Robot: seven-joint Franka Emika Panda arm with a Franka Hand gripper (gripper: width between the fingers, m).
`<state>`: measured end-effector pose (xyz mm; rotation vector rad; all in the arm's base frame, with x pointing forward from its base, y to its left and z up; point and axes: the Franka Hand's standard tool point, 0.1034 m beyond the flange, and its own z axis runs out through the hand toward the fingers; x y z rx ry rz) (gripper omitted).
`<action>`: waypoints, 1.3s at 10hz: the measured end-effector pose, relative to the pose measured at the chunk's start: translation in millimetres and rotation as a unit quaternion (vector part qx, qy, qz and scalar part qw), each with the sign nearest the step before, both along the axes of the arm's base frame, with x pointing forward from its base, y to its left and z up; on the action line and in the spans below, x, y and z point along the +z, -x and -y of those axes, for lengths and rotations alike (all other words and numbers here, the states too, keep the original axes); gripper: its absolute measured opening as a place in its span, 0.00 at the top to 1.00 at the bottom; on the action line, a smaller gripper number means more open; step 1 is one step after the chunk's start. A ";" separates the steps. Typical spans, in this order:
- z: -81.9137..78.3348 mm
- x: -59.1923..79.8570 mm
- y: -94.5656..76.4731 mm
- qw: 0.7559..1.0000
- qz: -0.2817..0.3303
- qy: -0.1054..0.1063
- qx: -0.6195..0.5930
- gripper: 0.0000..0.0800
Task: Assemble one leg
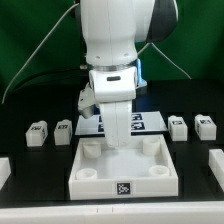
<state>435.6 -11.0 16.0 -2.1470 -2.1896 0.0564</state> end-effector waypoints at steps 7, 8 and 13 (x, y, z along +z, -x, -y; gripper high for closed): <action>0.5 0.4 -0.8 1.000 0.001 0.000 -0.001 0.93; 0.5 0.4 -0.8 1.000 0.001 0.000 -0.001 0.93; -39.4 2.0 -33.7 1.000 0.020 -0.013 -0.003 0.93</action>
Offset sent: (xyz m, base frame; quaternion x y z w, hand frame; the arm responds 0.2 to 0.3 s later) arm 0.0000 0.0000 0.0000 0.0000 0.0000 0.0000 1.0000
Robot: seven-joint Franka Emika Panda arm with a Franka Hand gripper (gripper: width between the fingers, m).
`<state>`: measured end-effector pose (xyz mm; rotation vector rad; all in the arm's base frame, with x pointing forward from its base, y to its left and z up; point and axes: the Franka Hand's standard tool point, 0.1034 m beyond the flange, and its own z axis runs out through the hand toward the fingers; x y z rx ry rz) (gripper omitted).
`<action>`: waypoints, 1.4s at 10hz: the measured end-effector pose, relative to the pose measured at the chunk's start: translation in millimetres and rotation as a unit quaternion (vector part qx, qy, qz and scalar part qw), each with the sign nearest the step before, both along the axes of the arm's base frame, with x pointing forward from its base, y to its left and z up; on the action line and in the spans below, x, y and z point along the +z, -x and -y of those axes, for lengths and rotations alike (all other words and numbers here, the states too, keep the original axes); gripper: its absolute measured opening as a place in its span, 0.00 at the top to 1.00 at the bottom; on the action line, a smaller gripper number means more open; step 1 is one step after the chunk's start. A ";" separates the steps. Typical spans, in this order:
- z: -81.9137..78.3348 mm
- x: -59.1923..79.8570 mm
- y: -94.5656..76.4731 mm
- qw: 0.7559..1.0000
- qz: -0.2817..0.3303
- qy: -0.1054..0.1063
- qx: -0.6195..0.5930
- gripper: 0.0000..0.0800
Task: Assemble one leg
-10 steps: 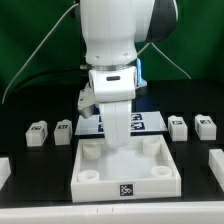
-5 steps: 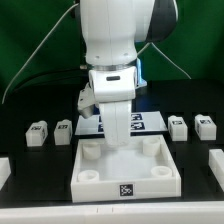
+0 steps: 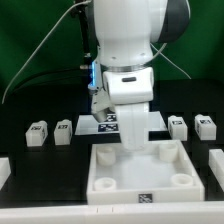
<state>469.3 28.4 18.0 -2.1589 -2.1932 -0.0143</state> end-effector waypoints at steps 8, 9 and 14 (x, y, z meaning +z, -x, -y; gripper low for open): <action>-30.7 -1.5 -21.2 0.999 -0.017 -0.005 -0.028 0.93; -30.6 -1.4 -21.2 0.999 -0.017 -0.005 -0.028 0.93; -28.9 -2.2 -20.8 0.999 -0.018 -0.005 -0.030 0.32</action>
Offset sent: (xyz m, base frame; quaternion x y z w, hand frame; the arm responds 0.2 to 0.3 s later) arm 0.0251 0.0369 -0.0019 -0.0256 0.0142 -0.0074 0.9995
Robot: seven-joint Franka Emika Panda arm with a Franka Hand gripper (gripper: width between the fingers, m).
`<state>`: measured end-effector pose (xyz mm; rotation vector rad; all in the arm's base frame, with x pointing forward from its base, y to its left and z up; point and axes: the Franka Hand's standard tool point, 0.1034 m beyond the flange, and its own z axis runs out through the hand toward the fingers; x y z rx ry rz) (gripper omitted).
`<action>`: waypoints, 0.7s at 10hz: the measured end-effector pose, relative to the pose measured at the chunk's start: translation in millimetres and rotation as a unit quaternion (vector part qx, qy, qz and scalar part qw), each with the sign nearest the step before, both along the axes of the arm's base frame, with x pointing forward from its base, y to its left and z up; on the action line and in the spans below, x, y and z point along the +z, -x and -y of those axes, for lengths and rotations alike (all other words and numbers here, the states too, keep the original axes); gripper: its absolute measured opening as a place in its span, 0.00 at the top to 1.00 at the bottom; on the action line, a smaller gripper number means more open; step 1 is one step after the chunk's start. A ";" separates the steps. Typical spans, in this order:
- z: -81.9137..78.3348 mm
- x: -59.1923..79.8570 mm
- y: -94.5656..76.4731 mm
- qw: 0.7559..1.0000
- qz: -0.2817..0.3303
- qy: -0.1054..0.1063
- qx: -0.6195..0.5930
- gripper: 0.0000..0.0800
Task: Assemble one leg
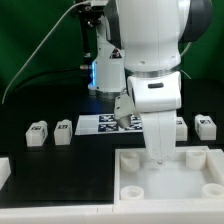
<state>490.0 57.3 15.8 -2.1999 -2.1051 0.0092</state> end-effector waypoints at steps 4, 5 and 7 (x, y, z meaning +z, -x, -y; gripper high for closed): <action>0.8 -0.1 -0.1 1.000 0.000 0.000 -0.001 0.20; 1.1 -0.1 -0.1 1.000 0.000 0.000 -0.001 0.19; 1.7 -0.1 -0.1 1.000 0.000 0.000 -0.002 0.19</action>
Offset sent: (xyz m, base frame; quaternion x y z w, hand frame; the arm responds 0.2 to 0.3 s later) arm 0.0000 0.0000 0.0000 0.0000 0.0000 0.0000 1.0000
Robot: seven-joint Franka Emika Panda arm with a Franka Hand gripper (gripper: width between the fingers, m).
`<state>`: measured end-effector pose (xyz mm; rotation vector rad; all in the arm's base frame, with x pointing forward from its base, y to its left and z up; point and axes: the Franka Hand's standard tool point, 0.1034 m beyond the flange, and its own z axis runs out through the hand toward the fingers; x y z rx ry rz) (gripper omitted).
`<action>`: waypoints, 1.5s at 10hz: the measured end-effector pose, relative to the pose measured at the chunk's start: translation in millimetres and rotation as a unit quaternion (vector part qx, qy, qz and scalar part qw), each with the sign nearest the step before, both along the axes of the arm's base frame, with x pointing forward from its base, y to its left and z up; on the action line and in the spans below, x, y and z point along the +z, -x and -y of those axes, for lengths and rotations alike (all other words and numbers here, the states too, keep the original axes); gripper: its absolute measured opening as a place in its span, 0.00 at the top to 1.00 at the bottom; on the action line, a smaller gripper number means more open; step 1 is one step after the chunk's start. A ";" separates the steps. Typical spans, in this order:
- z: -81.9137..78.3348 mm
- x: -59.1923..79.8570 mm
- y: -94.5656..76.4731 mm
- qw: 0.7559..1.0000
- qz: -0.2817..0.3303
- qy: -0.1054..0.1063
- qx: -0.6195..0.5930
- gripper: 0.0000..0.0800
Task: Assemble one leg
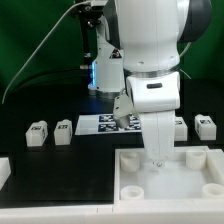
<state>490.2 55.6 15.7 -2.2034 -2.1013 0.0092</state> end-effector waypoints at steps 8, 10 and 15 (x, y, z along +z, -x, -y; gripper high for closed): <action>-74.1 51.0 39.9 0.944 0.006 0.014 -0.330 0.19; -79.8 51.8 40.3 0.899 -0.006 0.013 -0.438 0.19; -119.5 34.4 61.2 0.713 -0.054 0.024 -0.698 0.19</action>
Offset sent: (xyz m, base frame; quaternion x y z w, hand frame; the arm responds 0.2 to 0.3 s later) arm -0.0253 0.0171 0.0441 -0.0284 -0.0118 0.0893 0.9955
